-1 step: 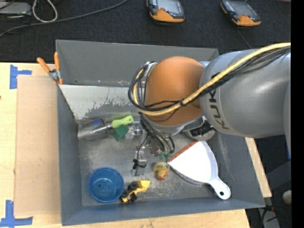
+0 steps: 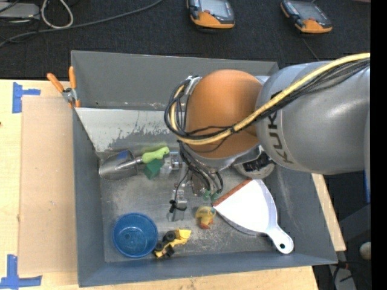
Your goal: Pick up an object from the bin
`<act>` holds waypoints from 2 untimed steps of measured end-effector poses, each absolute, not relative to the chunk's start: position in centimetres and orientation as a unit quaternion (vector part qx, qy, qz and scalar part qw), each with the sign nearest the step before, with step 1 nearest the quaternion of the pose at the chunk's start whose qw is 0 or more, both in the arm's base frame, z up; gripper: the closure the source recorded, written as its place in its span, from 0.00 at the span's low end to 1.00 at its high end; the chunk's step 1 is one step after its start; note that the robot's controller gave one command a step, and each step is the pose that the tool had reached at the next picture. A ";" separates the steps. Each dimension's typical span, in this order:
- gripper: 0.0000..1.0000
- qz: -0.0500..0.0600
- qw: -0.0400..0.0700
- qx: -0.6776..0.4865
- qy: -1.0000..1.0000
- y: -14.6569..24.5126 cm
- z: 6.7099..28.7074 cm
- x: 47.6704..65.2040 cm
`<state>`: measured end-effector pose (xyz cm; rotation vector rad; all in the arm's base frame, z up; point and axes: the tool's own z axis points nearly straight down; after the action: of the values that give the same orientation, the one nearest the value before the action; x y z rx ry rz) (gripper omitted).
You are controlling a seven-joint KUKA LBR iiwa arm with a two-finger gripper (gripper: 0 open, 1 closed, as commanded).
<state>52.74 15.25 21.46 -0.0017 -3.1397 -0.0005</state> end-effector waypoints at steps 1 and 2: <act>0.00 0.000 0.000 0.040 -0.999 18.7 17.1 52.5; 0.00 0.000 0.000 0.083 -0.997 23.3 12.8 51.0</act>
Offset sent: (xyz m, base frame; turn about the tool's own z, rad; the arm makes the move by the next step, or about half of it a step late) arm -0.0176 0.0807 -0.0853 -0.1656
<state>51.02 23.32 12.84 0.2614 -3.1307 -0.0003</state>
